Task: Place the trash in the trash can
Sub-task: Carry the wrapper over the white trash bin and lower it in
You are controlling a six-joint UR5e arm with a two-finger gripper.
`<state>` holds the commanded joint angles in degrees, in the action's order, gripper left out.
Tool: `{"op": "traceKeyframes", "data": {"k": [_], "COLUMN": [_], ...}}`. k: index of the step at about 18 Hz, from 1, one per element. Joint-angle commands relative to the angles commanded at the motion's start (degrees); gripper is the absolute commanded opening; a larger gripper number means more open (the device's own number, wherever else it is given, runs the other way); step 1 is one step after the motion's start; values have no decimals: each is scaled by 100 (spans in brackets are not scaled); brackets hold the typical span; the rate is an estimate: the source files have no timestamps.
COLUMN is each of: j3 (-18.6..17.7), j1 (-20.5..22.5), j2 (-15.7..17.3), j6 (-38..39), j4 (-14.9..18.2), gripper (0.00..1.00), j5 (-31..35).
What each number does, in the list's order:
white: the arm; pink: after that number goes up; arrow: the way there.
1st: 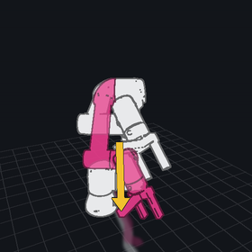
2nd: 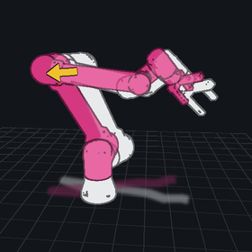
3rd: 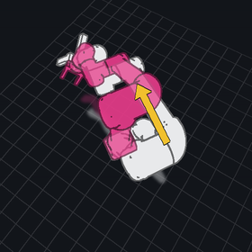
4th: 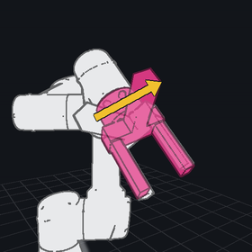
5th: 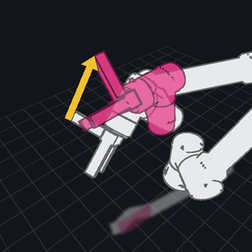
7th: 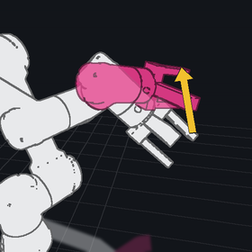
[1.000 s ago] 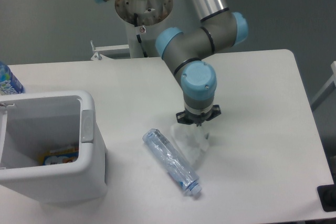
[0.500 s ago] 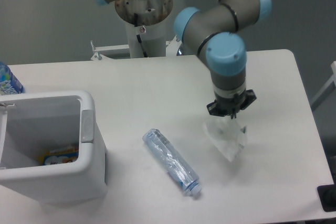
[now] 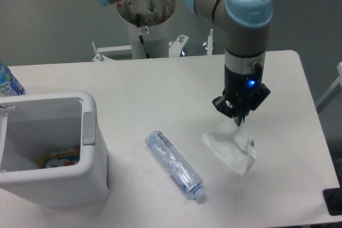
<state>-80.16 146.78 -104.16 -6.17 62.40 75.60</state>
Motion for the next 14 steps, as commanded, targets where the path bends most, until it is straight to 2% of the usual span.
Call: {"op": "traceKeyframes", "data": {"k": [4,7,10,14], "j3": [132,123,97,1], "j1": [-158,-482,-878,-1510], "j2": [308,554,598,598], "j6": [511,486,468,336], "j4": [-18,-44,-482,-694], "gripper": [0,0,0,1], "j5": [-370,-441,-441,-432]}}
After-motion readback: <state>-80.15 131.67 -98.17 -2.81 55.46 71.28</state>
